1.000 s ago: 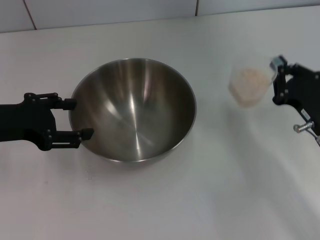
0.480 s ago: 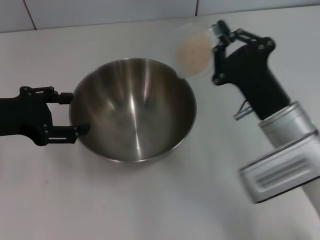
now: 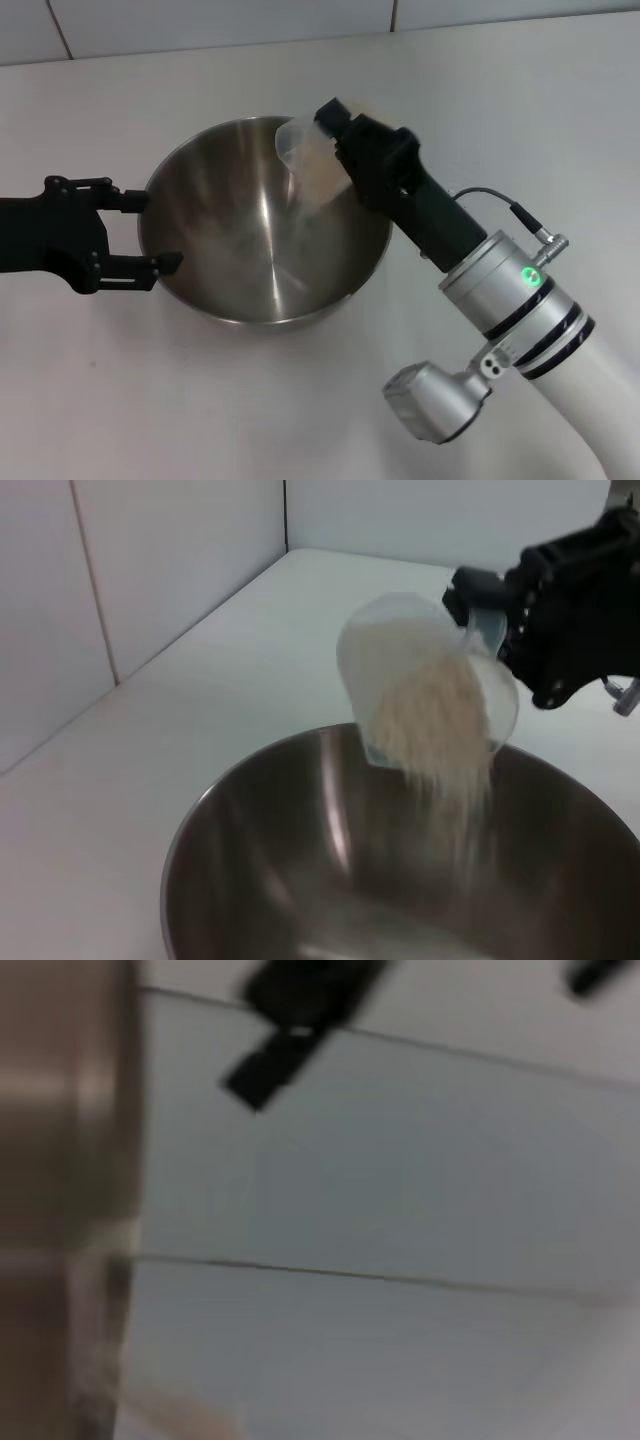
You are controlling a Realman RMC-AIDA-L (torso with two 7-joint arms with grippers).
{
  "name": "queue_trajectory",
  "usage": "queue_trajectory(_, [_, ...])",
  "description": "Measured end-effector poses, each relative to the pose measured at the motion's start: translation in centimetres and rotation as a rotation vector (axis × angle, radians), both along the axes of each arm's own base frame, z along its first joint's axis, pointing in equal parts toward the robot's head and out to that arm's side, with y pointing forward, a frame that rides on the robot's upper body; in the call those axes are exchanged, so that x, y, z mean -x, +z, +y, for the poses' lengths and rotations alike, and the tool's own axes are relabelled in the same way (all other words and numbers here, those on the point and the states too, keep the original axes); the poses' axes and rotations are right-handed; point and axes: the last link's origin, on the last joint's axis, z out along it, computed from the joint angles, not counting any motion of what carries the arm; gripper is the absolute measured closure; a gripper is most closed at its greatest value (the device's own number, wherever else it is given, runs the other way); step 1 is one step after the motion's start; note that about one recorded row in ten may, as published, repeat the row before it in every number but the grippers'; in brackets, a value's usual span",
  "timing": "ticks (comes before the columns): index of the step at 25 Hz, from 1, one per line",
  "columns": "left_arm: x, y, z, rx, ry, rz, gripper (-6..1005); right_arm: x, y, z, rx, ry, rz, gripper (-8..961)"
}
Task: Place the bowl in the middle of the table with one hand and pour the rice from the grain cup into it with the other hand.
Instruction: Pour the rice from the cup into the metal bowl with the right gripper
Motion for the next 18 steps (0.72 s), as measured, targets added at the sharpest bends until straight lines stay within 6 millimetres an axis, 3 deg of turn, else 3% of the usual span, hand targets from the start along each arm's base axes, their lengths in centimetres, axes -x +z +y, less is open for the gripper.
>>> queue_trajectory(2, [0.0,0.0,0.0,0.0,-0.001,0.0,194,0.3,-0.5,0.1,-0.108,0.043,-0.18,934])
queue_trajectory(12, [-0.2,0.1,0.1,0.002,-0.007,0.003,194,1.6,-1.2,0.1,-0.37,0.231,-0.547,932])
queue_trajectory(18, [-0.2,0.1,0.1,0.003,-0.008,0.003,194,1.5,-2.0,-0.2,-0.399,0.354,-0.68,931])
